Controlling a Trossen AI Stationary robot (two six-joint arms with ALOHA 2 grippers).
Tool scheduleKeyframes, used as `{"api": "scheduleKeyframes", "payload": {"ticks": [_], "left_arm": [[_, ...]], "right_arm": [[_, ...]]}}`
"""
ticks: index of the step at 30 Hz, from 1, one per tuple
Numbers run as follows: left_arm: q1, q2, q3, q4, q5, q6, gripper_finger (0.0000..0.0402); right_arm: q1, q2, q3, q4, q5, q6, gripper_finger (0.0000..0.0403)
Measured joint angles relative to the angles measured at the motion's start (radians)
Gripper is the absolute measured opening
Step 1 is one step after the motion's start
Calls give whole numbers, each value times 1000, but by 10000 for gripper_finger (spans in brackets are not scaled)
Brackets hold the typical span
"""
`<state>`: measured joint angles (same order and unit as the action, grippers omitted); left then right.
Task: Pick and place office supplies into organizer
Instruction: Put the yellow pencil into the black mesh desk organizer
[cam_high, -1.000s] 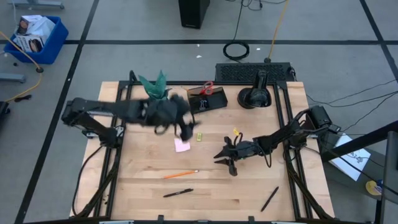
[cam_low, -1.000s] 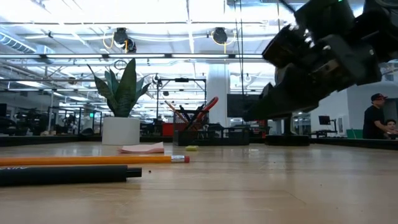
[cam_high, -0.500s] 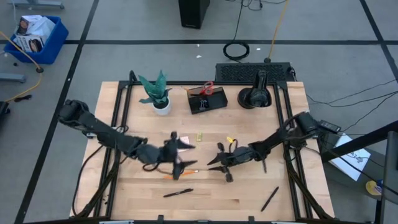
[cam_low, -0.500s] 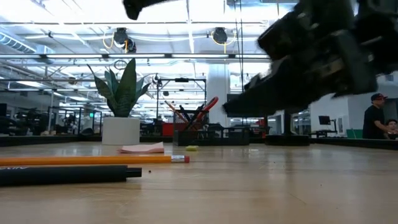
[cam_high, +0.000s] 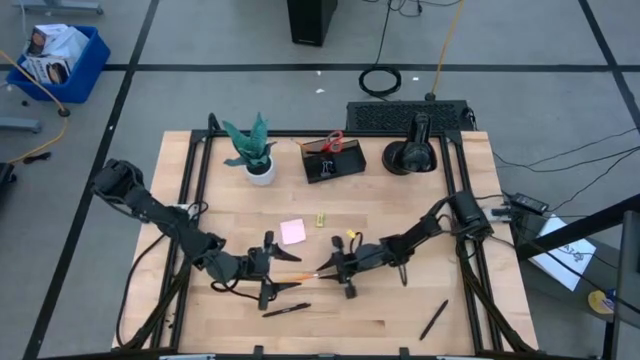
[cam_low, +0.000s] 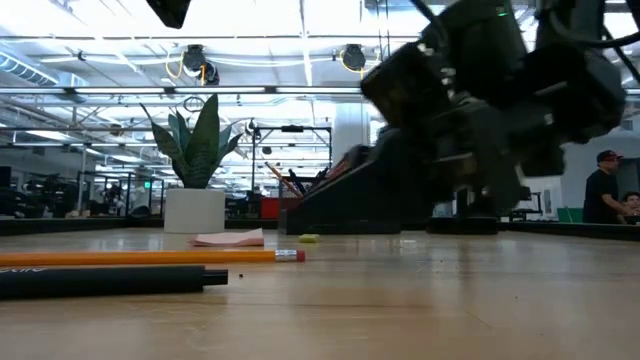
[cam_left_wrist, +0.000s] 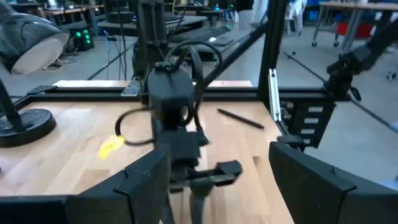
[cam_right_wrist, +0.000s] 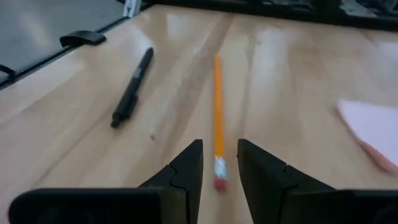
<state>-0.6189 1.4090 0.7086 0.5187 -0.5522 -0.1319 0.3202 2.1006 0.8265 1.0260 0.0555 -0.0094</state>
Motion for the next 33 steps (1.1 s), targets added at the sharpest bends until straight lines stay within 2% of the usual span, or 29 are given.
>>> {"api": "scheduleKeyframes", "payload": {"ticks": [4, 10, 18, 23, 29, 33], "left_arm": [[-3, 0, 0, 7, 11, 16, 274], [-9, 0, 0, 15, 8, 19, 273], [-8, 0, 0, 10, 1, 18, 273], [-8, 0, 0, 9, 1, 17, 273], [-8, 0, 0, 9, 1, 2, 273], [-8, 0, 0, 9, 1, -3, 273]], "right_arm": [[1, 41, 42, -4, 21, -29, 97], [0, 41, 37, -6, 48, -5, 122], [3, 42, 42, -38, 43, 16, 147], [1, 42, 48, -48, 26, 60, 150], [-13, 41, 134, -246, 22, 98, 148], [-10, 42, 151, -267, 47, 95, 150]]}}
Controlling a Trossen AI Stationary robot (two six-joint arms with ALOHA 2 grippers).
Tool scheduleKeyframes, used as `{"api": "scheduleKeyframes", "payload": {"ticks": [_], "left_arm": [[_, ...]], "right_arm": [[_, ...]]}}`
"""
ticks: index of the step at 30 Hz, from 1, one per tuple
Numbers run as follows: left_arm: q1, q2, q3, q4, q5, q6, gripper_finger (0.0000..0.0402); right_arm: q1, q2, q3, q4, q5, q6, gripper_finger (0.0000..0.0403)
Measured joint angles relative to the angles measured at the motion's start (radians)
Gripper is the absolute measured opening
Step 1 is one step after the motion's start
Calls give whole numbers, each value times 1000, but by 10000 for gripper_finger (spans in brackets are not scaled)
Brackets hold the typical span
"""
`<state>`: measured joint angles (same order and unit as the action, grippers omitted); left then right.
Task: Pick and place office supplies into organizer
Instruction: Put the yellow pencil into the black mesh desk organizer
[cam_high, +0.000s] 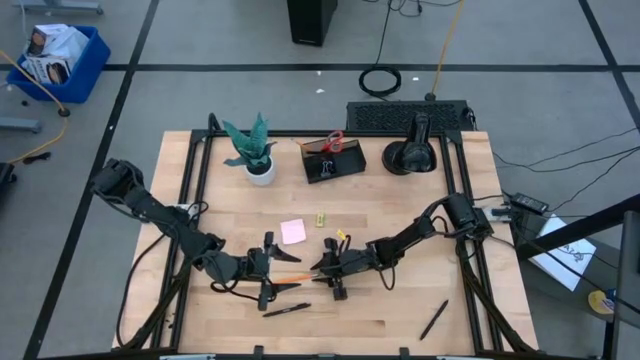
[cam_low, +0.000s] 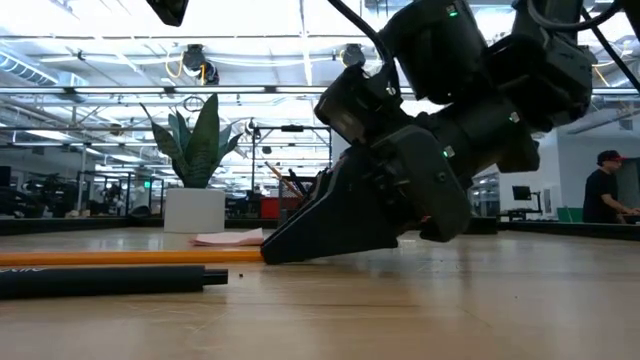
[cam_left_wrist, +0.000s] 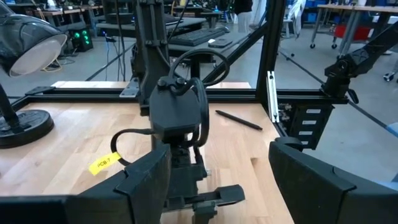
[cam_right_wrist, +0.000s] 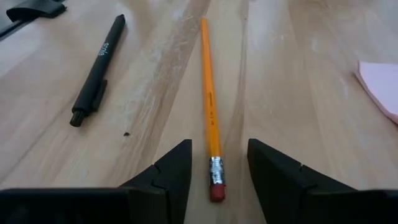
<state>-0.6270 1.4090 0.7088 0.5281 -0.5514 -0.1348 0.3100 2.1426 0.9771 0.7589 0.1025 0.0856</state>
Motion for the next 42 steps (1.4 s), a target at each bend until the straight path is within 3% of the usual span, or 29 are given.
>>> {"api": "scheduleKeyframes", "payload": {"ticks": [15, 26, 31, 35, 42], "left_arm": [[0, 0, 0, -8, 0, -25, 273], [0, 0, 0, -8, 1, -50, 273], [0, 0, 0, -9, 1, -61, 273], [5, 1, 0, 8, 1, -119, 273], [36, -2, 1, 19, 5, -227, 273]], "right_arm": [[-8, 0, -16, -3, -30, 7, 129], [-25, -2, -16, -54, -54, 8, 13], [-29, -2, -16, -55, -59, 7, 25], [-29, -2, -17, -42, -59, -7, 12], [-29, -73, -18, -163, -82, -59, 14]]}}
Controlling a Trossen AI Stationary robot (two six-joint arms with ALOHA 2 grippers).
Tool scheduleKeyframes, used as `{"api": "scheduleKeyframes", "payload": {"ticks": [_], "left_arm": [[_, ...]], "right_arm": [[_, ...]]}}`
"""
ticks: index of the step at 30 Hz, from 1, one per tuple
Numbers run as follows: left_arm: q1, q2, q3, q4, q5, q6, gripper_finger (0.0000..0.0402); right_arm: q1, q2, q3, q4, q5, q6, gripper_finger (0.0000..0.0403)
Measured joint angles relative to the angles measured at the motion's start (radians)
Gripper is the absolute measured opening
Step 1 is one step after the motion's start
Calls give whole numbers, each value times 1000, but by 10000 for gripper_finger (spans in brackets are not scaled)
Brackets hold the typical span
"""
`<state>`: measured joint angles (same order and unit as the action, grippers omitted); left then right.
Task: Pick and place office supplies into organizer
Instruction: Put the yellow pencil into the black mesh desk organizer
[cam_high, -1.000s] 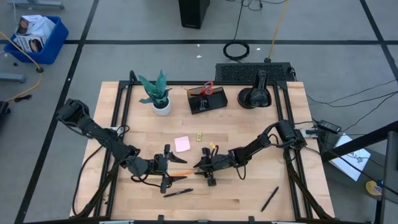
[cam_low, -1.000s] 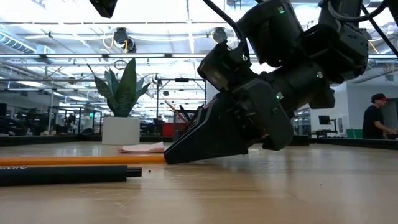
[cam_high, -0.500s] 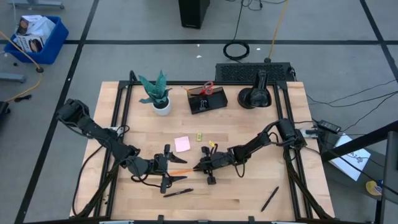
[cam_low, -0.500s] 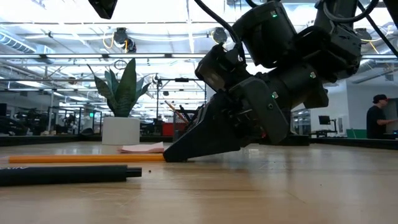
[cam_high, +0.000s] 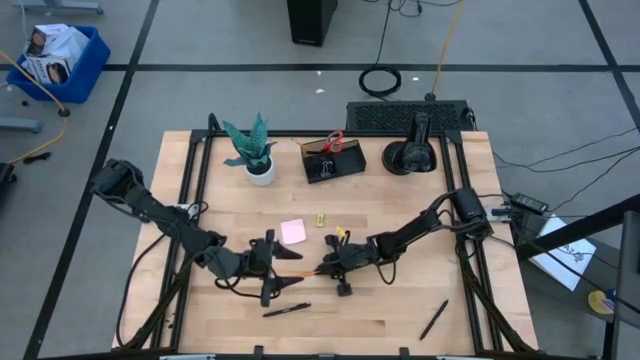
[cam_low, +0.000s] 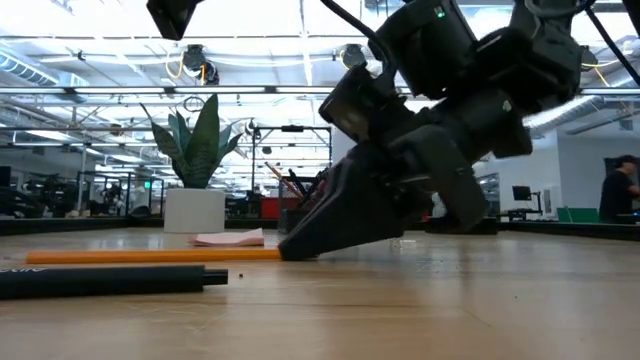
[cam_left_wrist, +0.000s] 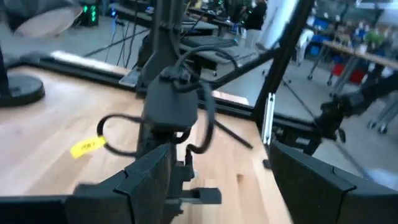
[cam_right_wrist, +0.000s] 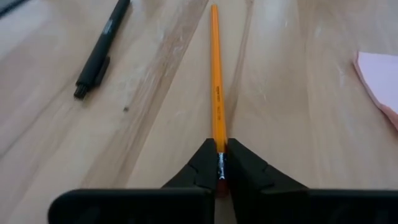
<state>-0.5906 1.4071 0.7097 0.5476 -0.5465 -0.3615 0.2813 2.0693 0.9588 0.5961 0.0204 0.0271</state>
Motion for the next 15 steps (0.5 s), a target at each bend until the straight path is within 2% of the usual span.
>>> {"api": "scheduleKeyframes", "payload": {"ticks": [4, 10, 15], "left_arm": [[32, 0, 0, -51, 22, -170, 273], [93, 0, 0, -131, 208, -428, 273], [105, -1, 0, -127, 261, -456, 273]], "right_arm": [[7, -48, -2, -82, 1, -56, 13], [9, -117, -2, -128, 1, -146, 13], [8, -156, -2, -159, 0, -211, 13]]}}
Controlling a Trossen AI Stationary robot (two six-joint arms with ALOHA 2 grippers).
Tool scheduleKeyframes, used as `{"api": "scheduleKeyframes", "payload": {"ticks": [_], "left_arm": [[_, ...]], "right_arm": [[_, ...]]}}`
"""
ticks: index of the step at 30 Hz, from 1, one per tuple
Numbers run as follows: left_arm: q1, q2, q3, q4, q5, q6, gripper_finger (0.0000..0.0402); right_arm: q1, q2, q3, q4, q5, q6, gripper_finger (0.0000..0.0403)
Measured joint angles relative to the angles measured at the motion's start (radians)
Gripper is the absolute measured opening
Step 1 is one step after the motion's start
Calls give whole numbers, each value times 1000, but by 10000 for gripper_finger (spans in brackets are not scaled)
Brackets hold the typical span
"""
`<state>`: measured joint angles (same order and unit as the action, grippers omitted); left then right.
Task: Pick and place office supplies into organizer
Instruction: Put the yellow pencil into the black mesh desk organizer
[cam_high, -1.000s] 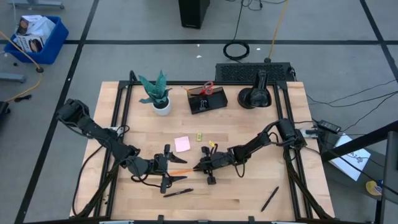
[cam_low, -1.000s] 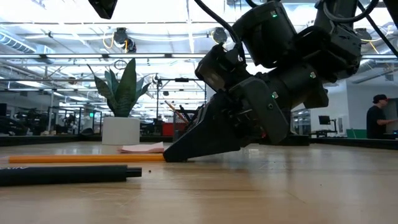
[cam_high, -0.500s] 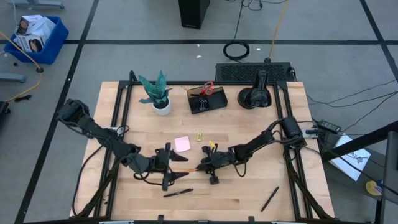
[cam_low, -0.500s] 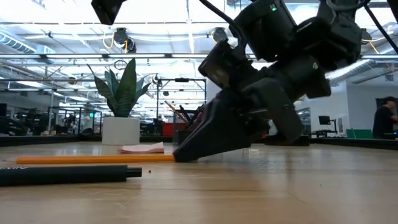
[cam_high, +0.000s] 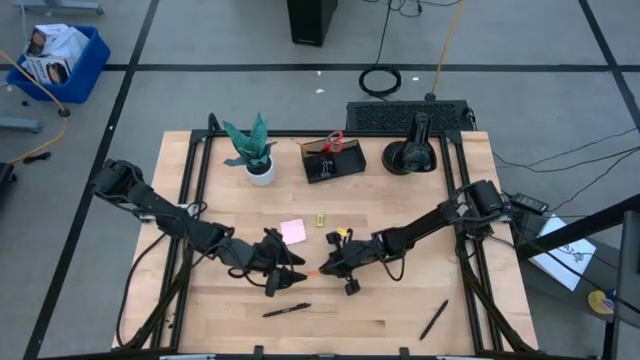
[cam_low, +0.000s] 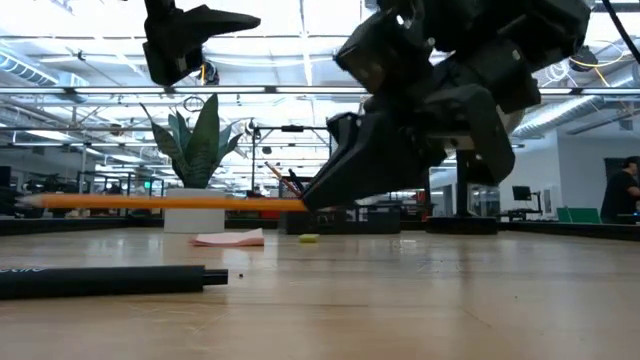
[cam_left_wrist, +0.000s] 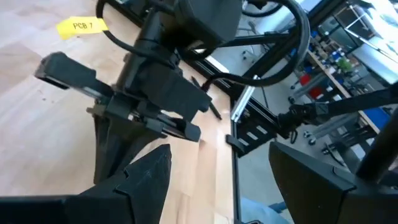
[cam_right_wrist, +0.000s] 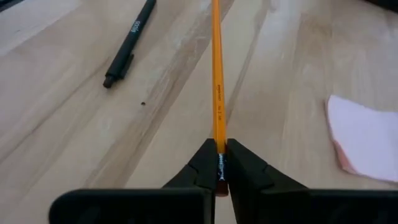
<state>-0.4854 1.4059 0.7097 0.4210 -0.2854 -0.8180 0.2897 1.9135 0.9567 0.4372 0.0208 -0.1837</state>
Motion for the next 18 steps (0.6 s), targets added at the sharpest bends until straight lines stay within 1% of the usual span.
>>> {"api": "scheduleKeyframes", "payload": {"ticks": [3, 5, 7, 13, 15, 18], "left_arm": [[8, 0, 0, 1, 14, -23, 273], [21, 0, 0, -5, 57, -49, 273], [35, 0, 0, -24, 102, -106, 273], [63, 0, 0, -95, 212, -271, 273], [63, 0, 0, -99, 232, -322, 273], [62, 0, 0, -102, 236, -340, 273]], "right_arm": [[0, -24, 1, -62, 0, -19, 13], [1, -37, 1, -106, -9, -31, 13], [7, -53, 1, -133, -25, -46, 13], [38, -88, 1, -135, -27, -126, 11], [42, -99, 2, -128, -27, -141, 9], [46, -115, 2, -129, -26, -148, 2]]}}
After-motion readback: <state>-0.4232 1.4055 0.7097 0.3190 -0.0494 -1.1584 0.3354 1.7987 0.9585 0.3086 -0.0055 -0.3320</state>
